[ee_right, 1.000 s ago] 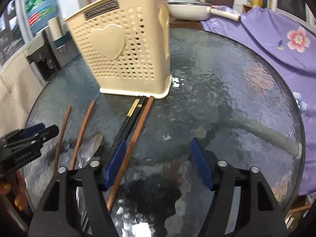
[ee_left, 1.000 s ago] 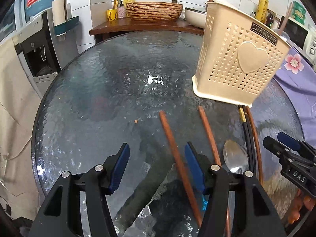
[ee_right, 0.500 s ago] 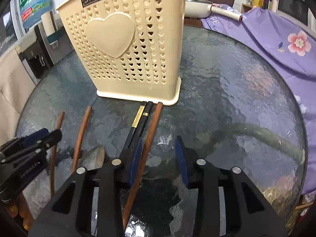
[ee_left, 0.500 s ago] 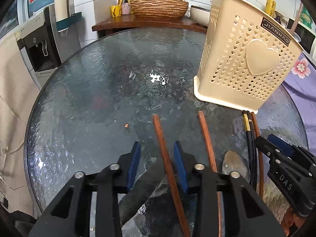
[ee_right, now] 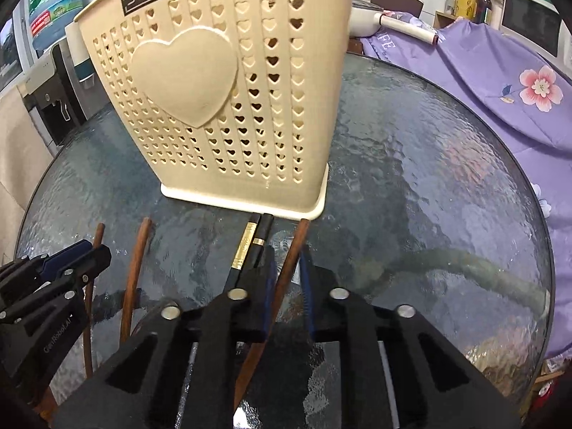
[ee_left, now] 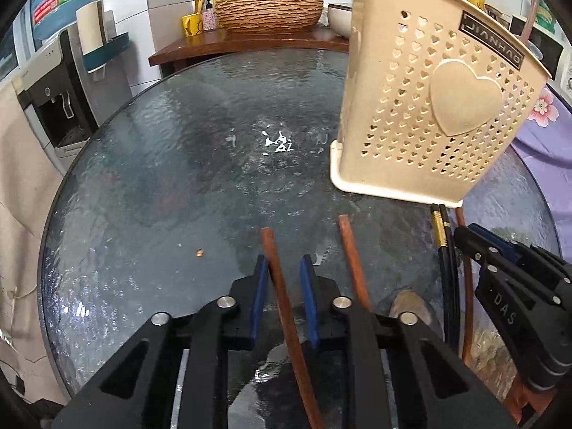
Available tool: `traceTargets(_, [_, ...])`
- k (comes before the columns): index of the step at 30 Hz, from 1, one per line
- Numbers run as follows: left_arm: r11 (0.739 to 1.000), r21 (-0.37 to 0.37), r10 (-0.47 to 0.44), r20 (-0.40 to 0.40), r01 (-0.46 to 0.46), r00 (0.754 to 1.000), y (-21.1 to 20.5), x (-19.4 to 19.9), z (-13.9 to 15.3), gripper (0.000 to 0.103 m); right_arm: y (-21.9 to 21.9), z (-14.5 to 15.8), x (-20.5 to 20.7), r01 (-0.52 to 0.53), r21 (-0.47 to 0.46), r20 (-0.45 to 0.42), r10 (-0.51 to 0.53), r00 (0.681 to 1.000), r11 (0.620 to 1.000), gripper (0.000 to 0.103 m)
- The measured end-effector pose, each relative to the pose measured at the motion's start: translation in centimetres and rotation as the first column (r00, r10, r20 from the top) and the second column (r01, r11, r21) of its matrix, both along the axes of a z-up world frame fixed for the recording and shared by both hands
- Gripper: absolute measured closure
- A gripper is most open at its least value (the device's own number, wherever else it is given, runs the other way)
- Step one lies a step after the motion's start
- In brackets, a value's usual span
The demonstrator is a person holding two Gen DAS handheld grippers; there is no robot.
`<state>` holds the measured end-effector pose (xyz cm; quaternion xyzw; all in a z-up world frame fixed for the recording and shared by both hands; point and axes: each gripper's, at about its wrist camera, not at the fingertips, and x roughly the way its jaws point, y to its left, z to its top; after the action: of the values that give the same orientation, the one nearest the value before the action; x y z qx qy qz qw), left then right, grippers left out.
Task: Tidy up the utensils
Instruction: 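Close the left tool on a brown chopstick while the right tool closes on another, then lift the brown chopsticks with both tools and carry them over the cream holder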
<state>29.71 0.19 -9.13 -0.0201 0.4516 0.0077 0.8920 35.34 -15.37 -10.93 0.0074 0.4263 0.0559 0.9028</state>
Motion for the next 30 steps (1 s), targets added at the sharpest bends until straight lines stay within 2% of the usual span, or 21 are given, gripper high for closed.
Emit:
traceTargets(3, [1.0,-0.019,-0.012,-0.002,0.012,1.0,-0.3,-0.2,0.0,0.094,-0.5,0.0,-0.1,-0.007,0.024,0.0,0.007,1.0,1.0,0.093])
traceTargets(9, [0.999,-0.033,-0.018,0.002,0.018,1.0,-0.9,-0.3,-0.1,0.094,-2.6,-0.1,0.5,-0.011,0.107,-0.017,0.013,1.0,0.994,0.095])
traceTargets(13, [0.999,-0.041,-0.016,0.003,0.016,1.0,-0.9,-0.2,-0.1,0.095,-3.2,-0.1,0.7,-0.016,0.126,-0.012,0.018,1.0,0.992,0.095])
traceTargets(17, [0.997,-0.08,-0.013,0.004,0.013,1.0,-0.7,0.0,0.1,0.095,-4.0,-0.1,0.2,-0.018,0.169,-0.009,0.02,1.0,0.985,0.095])
traceTargets(23, [0.997,-0.079,-0.019,0.049,0.023,0.999,-0.8,-0.4,1.5,0.095,-5.3,1.8,-1.2,-0.044,0.198,0.06,0.033,0.998,0.979,0.095])
traceTargets(30, [0.993,-0.089,-0.067,0.148,0.081,0.987,-0.9,-1.9,6.0,0.096,-6.0,7.2,-4.5,-0.141,0.205,0.203,0.099,0.974,0.969,0.096])
